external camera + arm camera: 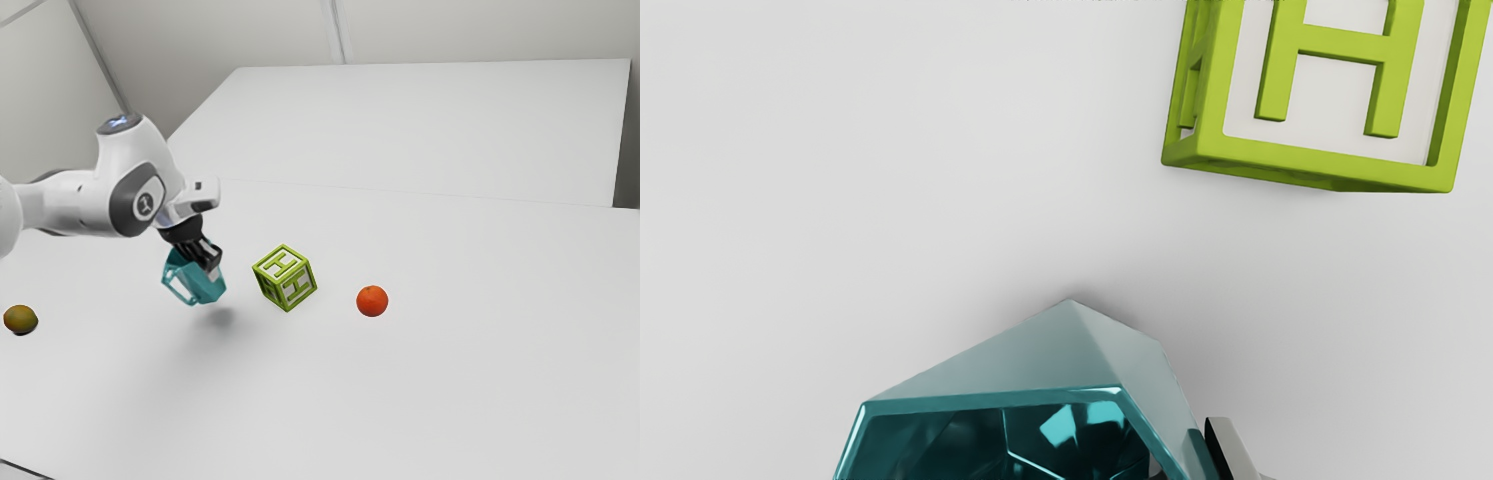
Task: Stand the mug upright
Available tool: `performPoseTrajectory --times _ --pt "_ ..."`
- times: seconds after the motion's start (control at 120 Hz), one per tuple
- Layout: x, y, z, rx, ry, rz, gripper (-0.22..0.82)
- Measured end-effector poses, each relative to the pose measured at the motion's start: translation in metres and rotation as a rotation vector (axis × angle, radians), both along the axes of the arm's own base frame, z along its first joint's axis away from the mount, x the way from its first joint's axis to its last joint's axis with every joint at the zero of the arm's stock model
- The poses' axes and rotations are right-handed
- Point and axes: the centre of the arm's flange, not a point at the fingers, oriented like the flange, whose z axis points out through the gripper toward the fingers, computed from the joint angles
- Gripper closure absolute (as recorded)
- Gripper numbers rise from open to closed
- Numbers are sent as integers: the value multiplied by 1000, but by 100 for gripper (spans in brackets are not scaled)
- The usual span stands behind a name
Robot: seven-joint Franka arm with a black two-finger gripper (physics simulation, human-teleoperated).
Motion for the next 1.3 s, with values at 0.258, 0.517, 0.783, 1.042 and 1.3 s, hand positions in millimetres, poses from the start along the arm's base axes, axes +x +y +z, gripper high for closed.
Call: performPoseTrajectory --times 0.258,0.517,0.783,1.042,1.3 --pt "8 -15 -13 21 -33 48 78" --pt "13 -20 -32 14 -27 106 78" --pt "17 -22 -48 15 -14 147 78" --pt "18 -19 -57 14 -3 185 78" --pt "19 -20 -64 11 3 208 77"
